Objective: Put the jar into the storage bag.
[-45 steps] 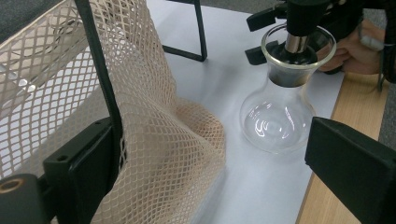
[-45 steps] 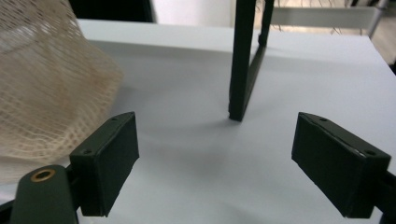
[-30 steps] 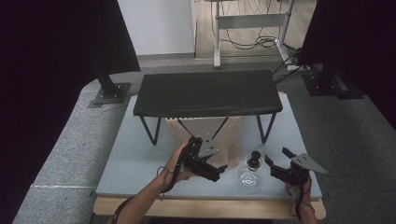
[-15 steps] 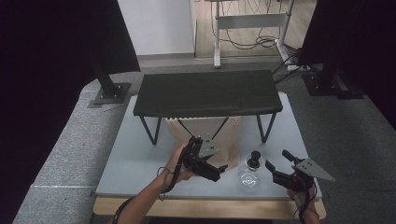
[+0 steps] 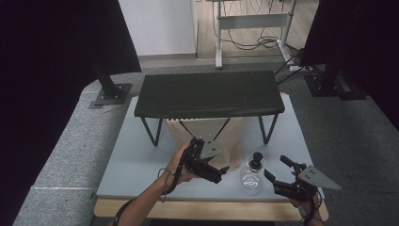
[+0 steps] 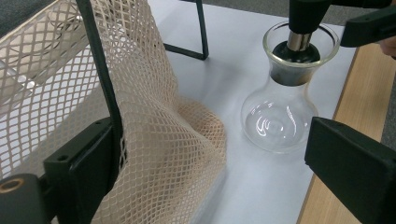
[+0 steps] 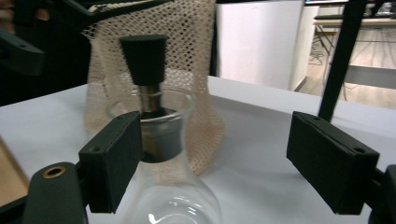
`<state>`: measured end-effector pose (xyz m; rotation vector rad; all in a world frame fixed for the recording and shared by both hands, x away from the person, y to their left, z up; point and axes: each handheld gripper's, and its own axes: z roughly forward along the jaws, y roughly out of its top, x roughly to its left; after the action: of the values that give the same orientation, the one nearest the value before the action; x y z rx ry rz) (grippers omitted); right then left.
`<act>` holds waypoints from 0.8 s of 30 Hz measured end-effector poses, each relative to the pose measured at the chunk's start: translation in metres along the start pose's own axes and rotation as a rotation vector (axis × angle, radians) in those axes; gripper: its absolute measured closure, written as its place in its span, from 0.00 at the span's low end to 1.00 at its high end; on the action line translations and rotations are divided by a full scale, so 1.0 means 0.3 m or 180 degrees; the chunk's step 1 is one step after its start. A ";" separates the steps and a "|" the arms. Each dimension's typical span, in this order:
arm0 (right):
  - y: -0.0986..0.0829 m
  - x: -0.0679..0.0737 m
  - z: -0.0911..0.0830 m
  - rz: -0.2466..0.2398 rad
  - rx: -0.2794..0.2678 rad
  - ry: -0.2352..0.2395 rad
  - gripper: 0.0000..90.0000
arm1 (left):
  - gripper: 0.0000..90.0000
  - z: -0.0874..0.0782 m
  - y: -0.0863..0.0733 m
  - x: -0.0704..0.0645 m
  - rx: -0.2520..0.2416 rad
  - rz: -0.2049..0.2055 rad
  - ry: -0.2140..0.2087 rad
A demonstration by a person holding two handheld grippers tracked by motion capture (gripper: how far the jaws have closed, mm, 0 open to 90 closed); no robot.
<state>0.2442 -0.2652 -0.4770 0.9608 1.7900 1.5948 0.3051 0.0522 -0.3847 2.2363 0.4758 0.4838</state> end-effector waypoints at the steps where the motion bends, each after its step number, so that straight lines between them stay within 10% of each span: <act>1: 0.001 0.004 -0.001 -0.0007 0.0003 0.0012 0.20 | 0.06 0.000 0.000 0.000 0.0001 0.0002 0.0000; 24: 0.033 0.102 0.056 -0.0157 0.0175 0.0252 0.20 | 0.06 0.013 -0.015 -0.004 -0.0020 -0.0023 0.0034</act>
<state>0.2408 -0.2302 -0.4678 0.8822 1.9055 1.5806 0.3051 0.0521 -0.3907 2.2263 0.4870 0.4930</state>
